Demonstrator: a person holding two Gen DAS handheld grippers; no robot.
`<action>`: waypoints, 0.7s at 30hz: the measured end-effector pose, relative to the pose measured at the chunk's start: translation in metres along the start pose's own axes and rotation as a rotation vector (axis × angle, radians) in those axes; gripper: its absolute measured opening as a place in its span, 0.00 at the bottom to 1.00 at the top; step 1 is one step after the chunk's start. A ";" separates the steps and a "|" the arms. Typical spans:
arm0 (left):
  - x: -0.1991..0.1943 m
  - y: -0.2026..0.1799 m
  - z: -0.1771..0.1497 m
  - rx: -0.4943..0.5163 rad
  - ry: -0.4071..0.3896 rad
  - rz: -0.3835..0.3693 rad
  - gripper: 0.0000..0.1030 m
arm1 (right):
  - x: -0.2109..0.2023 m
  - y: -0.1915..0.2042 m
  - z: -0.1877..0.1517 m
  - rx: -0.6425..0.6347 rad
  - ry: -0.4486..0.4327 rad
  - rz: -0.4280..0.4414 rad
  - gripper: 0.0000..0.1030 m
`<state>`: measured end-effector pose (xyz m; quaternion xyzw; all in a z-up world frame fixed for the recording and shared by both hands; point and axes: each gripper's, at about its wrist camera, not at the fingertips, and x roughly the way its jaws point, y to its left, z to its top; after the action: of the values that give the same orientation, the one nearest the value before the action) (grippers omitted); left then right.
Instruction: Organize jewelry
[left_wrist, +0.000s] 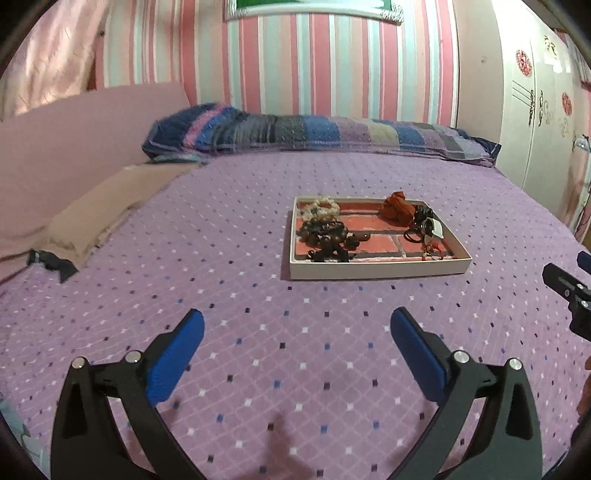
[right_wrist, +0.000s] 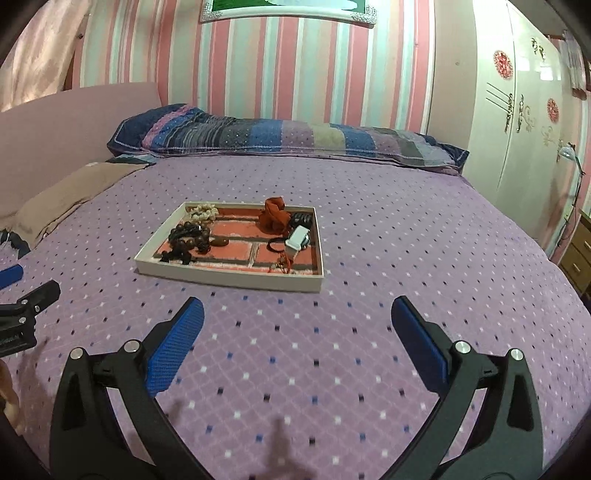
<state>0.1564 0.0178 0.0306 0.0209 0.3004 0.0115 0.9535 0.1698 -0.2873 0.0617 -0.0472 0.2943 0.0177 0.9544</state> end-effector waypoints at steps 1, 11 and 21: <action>-0.007 -0.003 -0.003 0.007 -0.009 -0.001 0.96 | -0.004 0.000 -0.003 0.000 0.000 -0.002 0.96; -0.044 -0.017 -0.022 0.009 -0.045 -0.012 0.96 | -0.037 0.003 -0.028 0.031 0.002 -0.008 0.96; -0.049 -0.020 -0.025 0.006 -0.042 -0.035 0.96 | -0.051 0.008 -0.027 0.025 -0.023 0.001 0.96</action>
<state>0.1021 -0.0031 0.0375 0.0188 0.2808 -0.0066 0.9596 0.1116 -0.2819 0.0675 -0.0350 0.2837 0.0151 0.9582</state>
